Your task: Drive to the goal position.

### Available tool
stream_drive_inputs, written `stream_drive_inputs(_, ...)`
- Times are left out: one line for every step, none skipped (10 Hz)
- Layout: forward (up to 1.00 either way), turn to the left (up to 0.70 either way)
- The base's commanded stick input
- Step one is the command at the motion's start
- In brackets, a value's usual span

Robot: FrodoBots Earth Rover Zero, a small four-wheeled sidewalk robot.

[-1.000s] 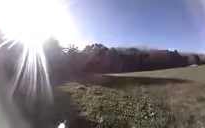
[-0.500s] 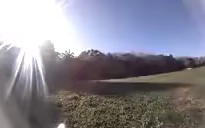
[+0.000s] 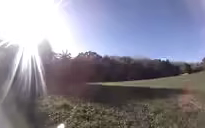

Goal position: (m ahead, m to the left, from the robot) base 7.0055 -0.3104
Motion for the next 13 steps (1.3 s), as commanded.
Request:
stream_drive_inputs(0.70,-0.34)
stream_drive_inputs(0.70,-0.18)
stream_drive_inputs(0.71,-0.02)
stream_drive_inputs(0.70,0.00)
stream_drive_inputs(0.71,0.00)
stream_drive_inputs(0.71,-0.01)
stream_drive_inputs(0.70,-0.01)
stream_drive_inputs(0.70,-0.03)
stream_drive_inputs(0.70,-0.03)
stream_drive_inputs(0.71,-0.03)
stream_drive_inputs(0.71,-0.03)
stream_drive_inputs(0.71,-0.03)
stream_drive_inputs(0.71,-0.02)
